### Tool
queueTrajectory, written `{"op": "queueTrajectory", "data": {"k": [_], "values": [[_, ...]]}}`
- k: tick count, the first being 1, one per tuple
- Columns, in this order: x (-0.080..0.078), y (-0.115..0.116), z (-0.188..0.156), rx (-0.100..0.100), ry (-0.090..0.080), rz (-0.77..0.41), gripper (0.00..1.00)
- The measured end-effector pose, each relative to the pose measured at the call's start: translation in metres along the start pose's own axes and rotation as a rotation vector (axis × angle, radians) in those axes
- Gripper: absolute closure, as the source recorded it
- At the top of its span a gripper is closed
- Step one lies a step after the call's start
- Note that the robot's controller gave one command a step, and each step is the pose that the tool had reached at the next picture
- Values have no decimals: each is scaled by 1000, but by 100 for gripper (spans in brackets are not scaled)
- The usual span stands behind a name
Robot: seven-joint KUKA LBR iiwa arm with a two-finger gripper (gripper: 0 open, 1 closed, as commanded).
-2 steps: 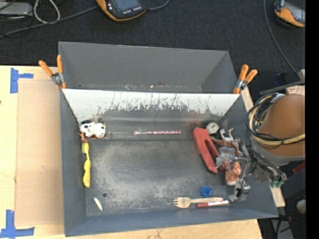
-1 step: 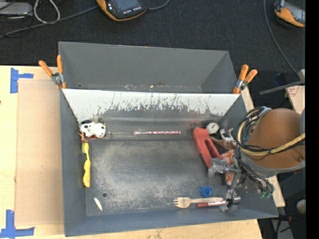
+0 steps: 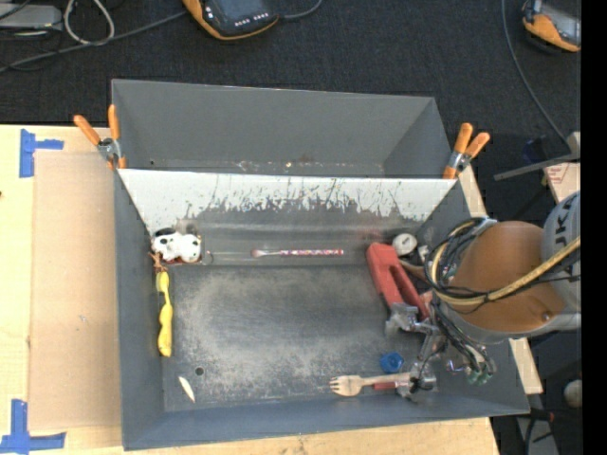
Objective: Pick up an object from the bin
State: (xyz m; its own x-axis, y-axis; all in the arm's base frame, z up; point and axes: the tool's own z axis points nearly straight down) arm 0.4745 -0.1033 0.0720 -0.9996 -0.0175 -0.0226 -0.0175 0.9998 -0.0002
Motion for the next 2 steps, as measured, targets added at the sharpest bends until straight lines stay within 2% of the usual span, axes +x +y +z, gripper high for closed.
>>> {"op": "queueTrajectory", "data": {"k": [1,2], "values": [[2,-2,3,-4,23,50,100],[2,-2,3,-4,23,49,100]]}}
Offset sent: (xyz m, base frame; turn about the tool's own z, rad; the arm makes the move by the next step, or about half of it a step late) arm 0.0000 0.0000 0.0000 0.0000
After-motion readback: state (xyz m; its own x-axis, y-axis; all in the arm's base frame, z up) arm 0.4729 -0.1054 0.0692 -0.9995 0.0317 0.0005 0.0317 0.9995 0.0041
